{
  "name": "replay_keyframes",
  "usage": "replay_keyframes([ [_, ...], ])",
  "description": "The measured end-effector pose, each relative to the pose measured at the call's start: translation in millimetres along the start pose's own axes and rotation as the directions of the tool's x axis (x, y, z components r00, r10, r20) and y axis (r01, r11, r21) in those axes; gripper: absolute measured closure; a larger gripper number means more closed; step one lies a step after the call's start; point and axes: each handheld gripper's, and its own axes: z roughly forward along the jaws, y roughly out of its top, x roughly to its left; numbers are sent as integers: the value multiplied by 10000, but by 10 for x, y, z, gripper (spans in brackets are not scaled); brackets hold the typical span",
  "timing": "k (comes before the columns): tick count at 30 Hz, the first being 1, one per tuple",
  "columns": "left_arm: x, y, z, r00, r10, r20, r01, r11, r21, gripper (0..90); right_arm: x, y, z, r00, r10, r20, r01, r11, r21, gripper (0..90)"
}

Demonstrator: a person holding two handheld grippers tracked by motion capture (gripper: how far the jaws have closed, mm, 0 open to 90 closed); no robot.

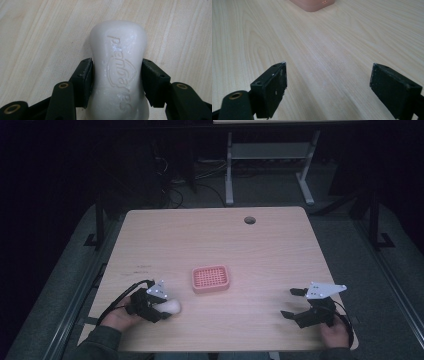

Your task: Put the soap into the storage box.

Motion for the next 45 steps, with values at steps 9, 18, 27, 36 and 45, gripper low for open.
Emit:
replay_keyframes([
  [9, -13, 17, -7, 10000, -88, 22, 88, 9999, 61, 487, 13, 4, -3, 10000, -23, -27, 23, 10000, -10, 135],
  [18, -25, 25, -15, 10000, -42, 6, 42, 9999, 110, 489, 10, 0, -7, 10000, -8, -20, 8, 10000, -46, 135],
  [27, -46, 44, -101, 9999, 45, -89, -46, 10000, -84, 490, 20, 2, -22, 10000, -22, -7, 22, 9999, -110, 135],
  [36, -26, 93, -153, 9999, 126, -103, -127, 9998, -168, 490, 32, -1, -27, 10000, 46, -28, -46, 9999, -129, 135],
  [45, 8, 221, -145, 9995, 314, 25, -313, 9992, -243, 490, 40, -4, -43, 9999, 93, -82, -95, 9998, -162, 135],
])
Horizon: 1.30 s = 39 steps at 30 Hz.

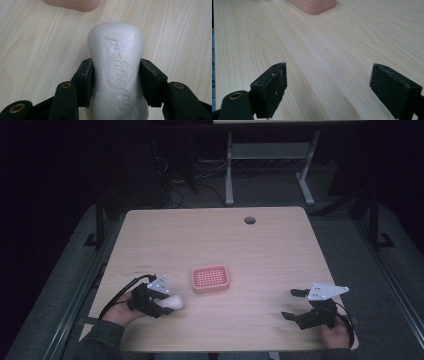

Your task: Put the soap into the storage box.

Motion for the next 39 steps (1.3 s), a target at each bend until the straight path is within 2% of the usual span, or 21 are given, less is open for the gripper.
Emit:
replay_keyframes([
  [1, -2, 14, 2, 10000, -85, 43, 85, 10000, -34, 490, -1, -1, 1, 10000, 2, 2, -2, 10000, -2, 135],
  [8, 52, 129, -20, 9999, 170, 23, -170, 9999, 10, 490, 2, 1, -5, 10000, 29, 2, -29, 10000, -64, 135],
  [9, 48, 141, -18, 10000, 43, 75, -43, 10000, -8, 490, 1, 1, -7, 10000, 26, 0, -26, 10000, -86, 135],
  [10, 61, 152, -24, 9998, 182, 87, -182, 9998, 67, 490, 1, 1, -8, 10000, 21, -7, -21, 9999, -98, 135],
  [14, 74, 205, -22, 9999, 135, 59, -135, 9999, 2, 490, 1, 1, -9, 10000, -10, -20, 10, 9999, -110, 135],
  [16, 96, 234, -35, 9996, 282, 61, -282, 9996, 31, 490, 4, 3, -10, 10000, 2, -46, -3, 9999, -138, 135],
  [17, 94, 247, -34, 9998, 194, 90, -194, 9998, 7, 490, 5, 3, -11, 10000, 4, -52, -4, 9999, -149, 135],
  [23, 131, 353, -49, 9993, 363, 21, -364, 9993, 38, 490, 6, 4, -15, 10000, -5, -39, 4, 9998, -182, 135],
  [24, 130, 367, -46, 9996, 275, 41, -275, 9996, 15, 490, 7, 4, -16, 10000, -11, -32, 10, 9998, -184, 135],
  [26, 149, 404, -49, 9991, 416, 16, -416, 9991, 57, 490, 7, 4, -16, 10000, -12, -35, 12, 9998, -185, 135],
  [39, 178, 624, 8, 9982, 590, 135, -591, 9982, 87, 490, 4, -2, -17, 10000, 25, -68, -26, 9997, -247, 135],
])
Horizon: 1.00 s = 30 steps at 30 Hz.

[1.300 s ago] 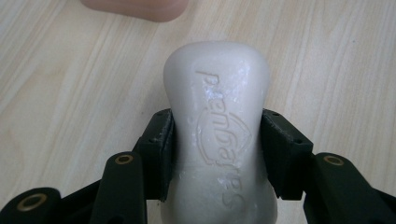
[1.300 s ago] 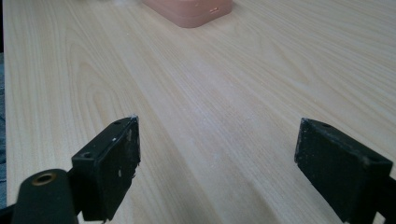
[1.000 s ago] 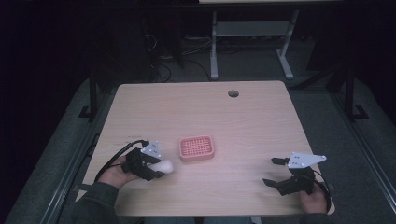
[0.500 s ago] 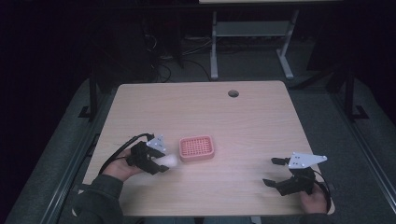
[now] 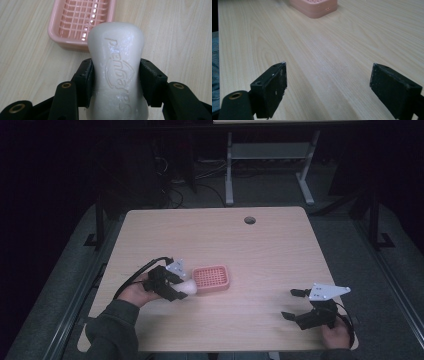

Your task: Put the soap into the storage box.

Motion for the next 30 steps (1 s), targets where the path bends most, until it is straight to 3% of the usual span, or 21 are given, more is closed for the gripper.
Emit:
replay_keyframes([
  [11, 49, 121, 37, 9996, 284, -71, -283, 9995, 151, 490, -5, -2, -8, 10000, 18, 8, -18, 9999, -104, 135],
  [30, 130, 256, 95, 9996, 281, 33, -282, 9994, 209, 489, -13, -9, -19, 10000, 39, 11, -39, 9998, -187, 135],
])
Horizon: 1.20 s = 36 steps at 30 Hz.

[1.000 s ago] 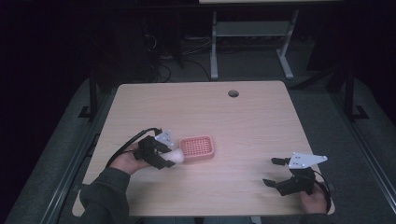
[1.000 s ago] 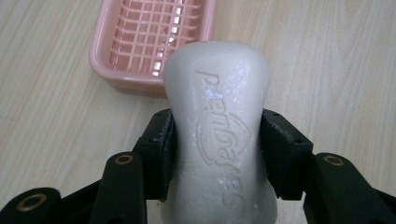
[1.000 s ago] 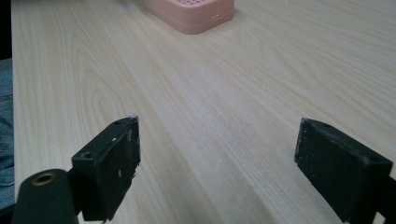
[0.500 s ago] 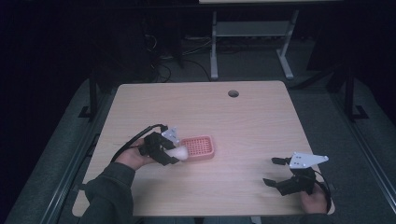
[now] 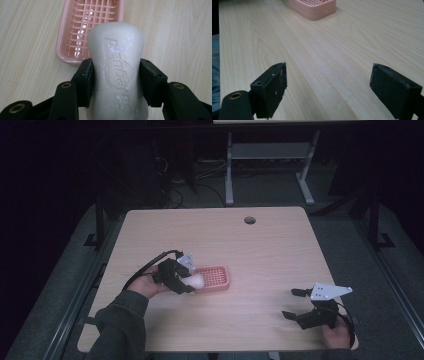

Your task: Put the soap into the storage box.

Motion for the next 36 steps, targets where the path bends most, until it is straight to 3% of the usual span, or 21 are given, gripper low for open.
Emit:
replay_keyframes([
  [15, 67, 76, 68, 10000, -6, 70, 5, 10000, 44, 490, -4, -8, -1, 10000, 58, -21, -58, 10000, -4, 135],
  [36, 131, 286, 93, 9994, 332, 36, -333, 9993, 177, 490, -14, -15, -6, 10000, 87, -22, -87, 9999, -58, 135],
])
